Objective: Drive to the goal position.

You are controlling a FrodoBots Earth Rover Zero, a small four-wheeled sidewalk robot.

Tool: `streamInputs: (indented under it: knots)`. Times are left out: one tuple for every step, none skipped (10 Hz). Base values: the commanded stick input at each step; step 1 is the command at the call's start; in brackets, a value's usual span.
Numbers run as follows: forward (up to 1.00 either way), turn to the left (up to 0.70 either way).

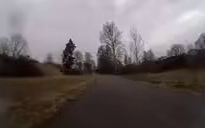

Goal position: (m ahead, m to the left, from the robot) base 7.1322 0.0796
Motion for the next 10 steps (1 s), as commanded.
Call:
streamInputs:
  knots:
    - [0.70,0.00]
    - [0.70,0.00]
    - [0.70,0.00]
    - [0.70,0.05]
    - [0.70,0.17]
    - [0.70,0.30]
    - [0.70,0.14]
    - [0.70,0.00]
    - [0.70,0.00]
    - [0.70,0.00]
